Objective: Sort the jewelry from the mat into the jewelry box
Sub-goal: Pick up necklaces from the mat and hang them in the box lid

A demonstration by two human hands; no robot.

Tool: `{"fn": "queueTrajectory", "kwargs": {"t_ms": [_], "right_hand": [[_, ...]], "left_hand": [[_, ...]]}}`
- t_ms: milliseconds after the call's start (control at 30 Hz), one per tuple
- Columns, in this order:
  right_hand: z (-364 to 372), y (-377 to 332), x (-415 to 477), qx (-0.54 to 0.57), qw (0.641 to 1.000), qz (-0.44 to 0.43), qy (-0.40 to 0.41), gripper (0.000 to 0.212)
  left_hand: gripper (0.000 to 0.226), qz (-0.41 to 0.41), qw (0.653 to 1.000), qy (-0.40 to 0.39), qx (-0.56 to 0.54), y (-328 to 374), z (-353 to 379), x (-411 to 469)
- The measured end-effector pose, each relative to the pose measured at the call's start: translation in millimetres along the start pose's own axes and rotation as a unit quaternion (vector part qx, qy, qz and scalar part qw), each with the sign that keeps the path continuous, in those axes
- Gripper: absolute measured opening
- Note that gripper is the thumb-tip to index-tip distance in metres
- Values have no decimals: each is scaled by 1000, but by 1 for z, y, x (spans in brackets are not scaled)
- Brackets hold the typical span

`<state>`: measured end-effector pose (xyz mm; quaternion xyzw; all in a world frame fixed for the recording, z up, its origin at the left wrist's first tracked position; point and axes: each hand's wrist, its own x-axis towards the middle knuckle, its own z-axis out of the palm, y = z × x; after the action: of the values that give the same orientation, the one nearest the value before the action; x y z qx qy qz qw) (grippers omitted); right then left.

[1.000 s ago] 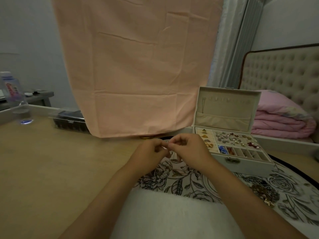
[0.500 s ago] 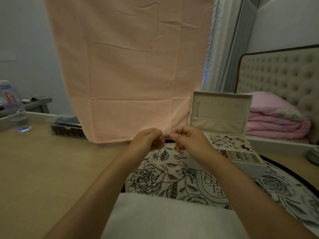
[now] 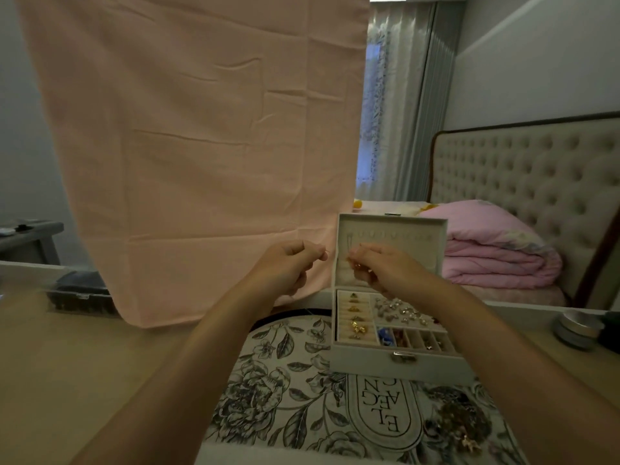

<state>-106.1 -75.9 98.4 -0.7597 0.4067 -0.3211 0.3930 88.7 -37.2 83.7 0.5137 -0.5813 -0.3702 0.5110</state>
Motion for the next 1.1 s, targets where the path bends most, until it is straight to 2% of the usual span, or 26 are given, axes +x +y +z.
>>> {"fn": "queueTrajectory", "kwargs": {"t_ms": [167, 267, 367, 467, 567, 700, 833, 1000, 1100], "right_hand": [[-37, 13, 23, -65, 995, -55, 53, 24], [-53, 33, 46, -94, 988, -53, 108, 21], [-63, 52, 66, -122, 982, -35, 139, 19], [-64, 67, 84, -138, 975, -41, 170, 19], [-57, 79, 103, -160, 957, -44, 237, 18], [-43, 91, 127, -211, 921, -48, 324, 19], [-35, 94, 142, -222, 901, -42, 370, 22], [-31, 96, 149, -224, 889, -23, 399, 22], [-29, 98, 148, -227, 892, -11, 391, 19]], "left_hand": [[20, 46, 997, 12, 58, 1, 22, 38], [13, 87, 991, 41, 90, -10, 38, 66], [11, 93, 984, 76, 132, -22, 52, 95], [15, 103, 967, 126, 197, -30, 62, 119], [20, 111, 943, 179, 257, -36, 69, 141], [23, 101, 916, 225, 316, -43, 79, 161], [30, 78, 899, 247, 352, -48, 86, 172], [31, 58, 898, 267, 345, -50, 90, 177], [30, 47, 900, 254, 352, -50, 91, 176]]}}
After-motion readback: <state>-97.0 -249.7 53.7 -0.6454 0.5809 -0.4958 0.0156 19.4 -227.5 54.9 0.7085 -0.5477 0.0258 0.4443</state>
